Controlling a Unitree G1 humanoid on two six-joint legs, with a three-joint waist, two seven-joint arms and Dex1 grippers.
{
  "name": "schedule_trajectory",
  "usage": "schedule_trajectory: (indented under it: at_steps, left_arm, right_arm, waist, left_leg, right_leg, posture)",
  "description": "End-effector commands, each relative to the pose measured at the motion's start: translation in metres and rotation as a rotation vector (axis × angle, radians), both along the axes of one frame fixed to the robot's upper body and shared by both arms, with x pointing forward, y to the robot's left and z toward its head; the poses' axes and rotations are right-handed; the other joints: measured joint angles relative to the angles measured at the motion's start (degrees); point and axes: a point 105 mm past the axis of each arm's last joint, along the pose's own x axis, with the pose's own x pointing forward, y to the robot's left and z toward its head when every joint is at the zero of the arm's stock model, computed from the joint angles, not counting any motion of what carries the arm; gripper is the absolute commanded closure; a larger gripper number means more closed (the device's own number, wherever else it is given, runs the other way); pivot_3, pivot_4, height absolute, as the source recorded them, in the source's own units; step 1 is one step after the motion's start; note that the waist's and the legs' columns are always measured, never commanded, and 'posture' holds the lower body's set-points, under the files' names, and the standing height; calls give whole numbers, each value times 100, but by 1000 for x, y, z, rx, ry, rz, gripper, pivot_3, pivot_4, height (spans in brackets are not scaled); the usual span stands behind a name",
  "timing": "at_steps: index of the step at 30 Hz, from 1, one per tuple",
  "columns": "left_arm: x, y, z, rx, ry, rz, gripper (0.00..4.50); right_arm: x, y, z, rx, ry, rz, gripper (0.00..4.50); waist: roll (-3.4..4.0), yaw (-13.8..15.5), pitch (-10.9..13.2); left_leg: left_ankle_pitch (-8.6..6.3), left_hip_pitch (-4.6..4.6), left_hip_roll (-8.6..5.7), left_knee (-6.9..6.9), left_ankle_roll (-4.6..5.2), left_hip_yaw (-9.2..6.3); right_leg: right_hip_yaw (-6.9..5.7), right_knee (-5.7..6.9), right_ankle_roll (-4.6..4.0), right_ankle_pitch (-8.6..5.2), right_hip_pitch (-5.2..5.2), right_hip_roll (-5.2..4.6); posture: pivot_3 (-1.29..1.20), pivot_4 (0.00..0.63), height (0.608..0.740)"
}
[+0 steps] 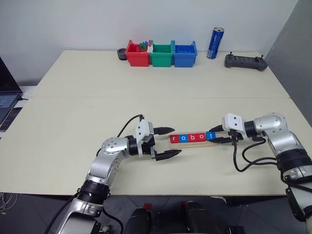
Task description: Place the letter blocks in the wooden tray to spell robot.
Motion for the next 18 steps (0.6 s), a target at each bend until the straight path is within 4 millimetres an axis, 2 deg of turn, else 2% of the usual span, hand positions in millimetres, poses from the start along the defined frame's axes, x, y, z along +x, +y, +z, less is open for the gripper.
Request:
schedule_trajectory:
  at_steps: [1, 10, 17, 18]
  left_arm:
    - [-2, -2, 12, -21, -51, -15, 0]
    - [-1, -2, 13, -21, -54, -15, 0]
    - [-1, -4, 12, -24, -51, -16, 0]
    - [-1, -4, 12, -24, -51, -17, 0]
  right_arm:
    - [1, 3, 8, -9, -29, 26, 3037]
    - [4, 4, 19, 33, -28, 8, 26]
    - [9, -7, 39, 96, -67, -83, 26]
    - [9, -12, 40, 97, -72, -101, 188]
  waist:
    - [0, 0, 0]
    - [0, 0, 0]
    - [0, 1, 0]
    - [0, 3, 0]
  left_leg:
    - [0, 0, 0, 0, 0, 0]
    - [0, 0, 0, 0, 0, 0]
    - [0, 0, 0, 0, 0, 0]
    - [0, 0, 0, 0, 0, -1]
  right_leg:
    - [0, 0, 0, 0, 0, 0]
    - [0, 0, 0, 0, 0, 0]
    - [0, 0, 0, 0, 0, 0]
    - [0, 0, 0, 0, 0, 0]
  posture:
    - [0, 150, 740]
    - [0, 150, 740]
    - [0, 150, 740]
    - [0, 150, 740]
